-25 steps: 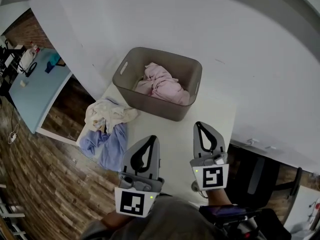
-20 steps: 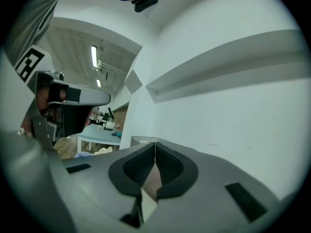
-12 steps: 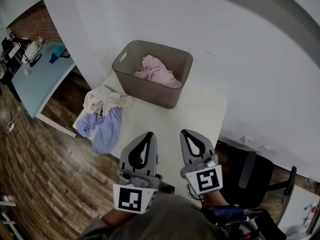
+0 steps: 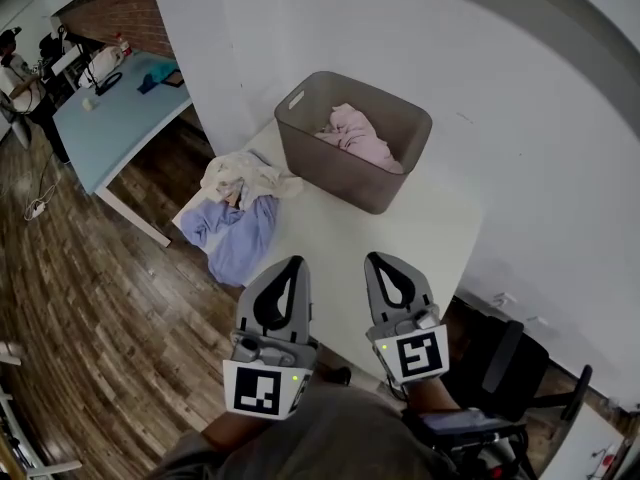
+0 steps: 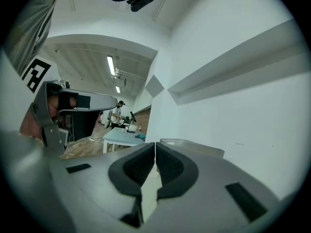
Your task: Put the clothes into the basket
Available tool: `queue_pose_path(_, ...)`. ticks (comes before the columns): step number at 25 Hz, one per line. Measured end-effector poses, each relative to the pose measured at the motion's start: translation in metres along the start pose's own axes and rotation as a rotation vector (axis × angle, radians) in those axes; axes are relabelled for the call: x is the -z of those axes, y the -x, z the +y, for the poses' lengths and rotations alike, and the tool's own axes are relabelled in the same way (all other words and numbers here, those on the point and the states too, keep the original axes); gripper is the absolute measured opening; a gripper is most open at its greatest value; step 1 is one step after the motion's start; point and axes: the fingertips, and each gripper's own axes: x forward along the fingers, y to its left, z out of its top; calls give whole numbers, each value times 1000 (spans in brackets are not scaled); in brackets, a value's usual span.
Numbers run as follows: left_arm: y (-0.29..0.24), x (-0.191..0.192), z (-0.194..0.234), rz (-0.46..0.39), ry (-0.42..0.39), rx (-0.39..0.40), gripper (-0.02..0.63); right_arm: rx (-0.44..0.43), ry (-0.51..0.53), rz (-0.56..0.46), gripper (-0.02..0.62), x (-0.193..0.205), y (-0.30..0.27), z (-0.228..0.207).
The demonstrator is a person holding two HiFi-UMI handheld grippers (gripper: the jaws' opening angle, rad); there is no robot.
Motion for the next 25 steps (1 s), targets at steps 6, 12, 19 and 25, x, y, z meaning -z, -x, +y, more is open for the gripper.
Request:
queue_pose_path(6,9,0,46,21,-15,-70,8,-58,-23,24,11,8,-39,28)
queue_pose_path(12,7,13,105,62,-14,-116,8,-102,-46,58,12,24,-99,56)
queue_pose_path(19,-16,33,180,99,7,-140,8,-131,-78,117,47,50,-180,81)
queue_pose_path(25,-44,64,242,143,36,-141,8,-149,-106,185,90,87,-252,98)
